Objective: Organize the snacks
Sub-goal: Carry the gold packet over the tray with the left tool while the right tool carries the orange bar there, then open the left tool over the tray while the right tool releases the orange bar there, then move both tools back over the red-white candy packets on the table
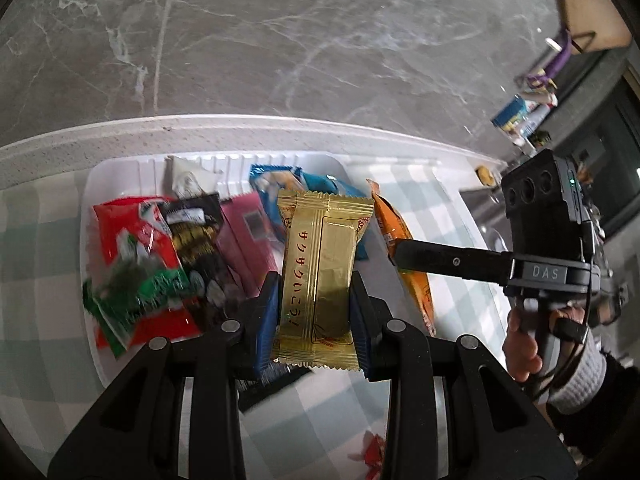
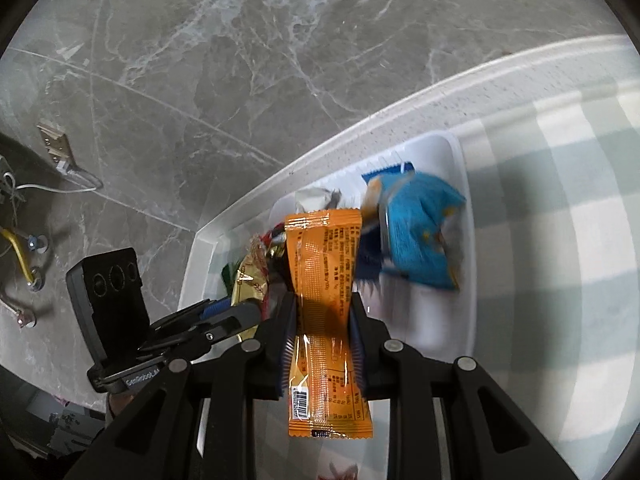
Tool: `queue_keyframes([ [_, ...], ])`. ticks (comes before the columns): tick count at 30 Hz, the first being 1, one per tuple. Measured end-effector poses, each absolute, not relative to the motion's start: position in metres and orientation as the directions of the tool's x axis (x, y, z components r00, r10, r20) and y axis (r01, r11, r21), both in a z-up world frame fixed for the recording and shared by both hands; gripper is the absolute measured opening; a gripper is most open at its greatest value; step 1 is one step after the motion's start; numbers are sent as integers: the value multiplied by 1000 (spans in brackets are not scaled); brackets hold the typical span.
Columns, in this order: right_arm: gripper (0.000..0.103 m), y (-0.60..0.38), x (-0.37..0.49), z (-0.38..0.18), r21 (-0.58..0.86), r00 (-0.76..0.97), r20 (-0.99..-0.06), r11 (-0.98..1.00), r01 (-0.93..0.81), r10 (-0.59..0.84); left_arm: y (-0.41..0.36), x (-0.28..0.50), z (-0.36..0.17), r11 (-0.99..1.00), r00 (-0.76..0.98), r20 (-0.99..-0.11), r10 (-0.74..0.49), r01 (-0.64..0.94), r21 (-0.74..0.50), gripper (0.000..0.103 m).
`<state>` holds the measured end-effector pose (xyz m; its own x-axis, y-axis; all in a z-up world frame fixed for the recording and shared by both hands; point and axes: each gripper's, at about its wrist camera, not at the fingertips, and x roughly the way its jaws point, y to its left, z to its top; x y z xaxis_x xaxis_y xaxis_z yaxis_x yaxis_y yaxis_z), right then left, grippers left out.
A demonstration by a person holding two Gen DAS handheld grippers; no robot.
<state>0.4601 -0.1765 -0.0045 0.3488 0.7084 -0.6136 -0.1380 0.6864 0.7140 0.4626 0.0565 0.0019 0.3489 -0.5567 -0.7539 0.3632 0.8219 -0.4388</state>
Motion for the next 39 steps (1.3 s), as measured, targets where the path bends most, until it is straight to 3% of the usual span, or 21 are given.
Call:
queue_keyframes([
  [11, 30, -152, 511, -9, 729, 362, -612, 679, -84, 703, 55, 505, -7, 854, 380, -766, -518, 274, -442, 31],
  [14, 39, -150, 518, -16, 736, 363, -616, 675, -50, 699, 58, 511, -11, 860, 383, -771, -509, 254, -442, 32],
  [16, 50, -150, 519, -19, 747, 365, -609, 664, -33, 704, 58, 514, -13, 858, 380, -770, -513, 247, -449, 41],
  [30, 51, -162, 484, 5, 724, 413, -604, 686, -74, 682, 70, 490, 0, 856, 426, -743, -516, 247, -453, 45],
  [39, 52, -171, 414, 25, 619, 429, -653, 766, -173, 624, 76, 437, 27, 855, 456, -724, -518, 312, -414, 47],
])
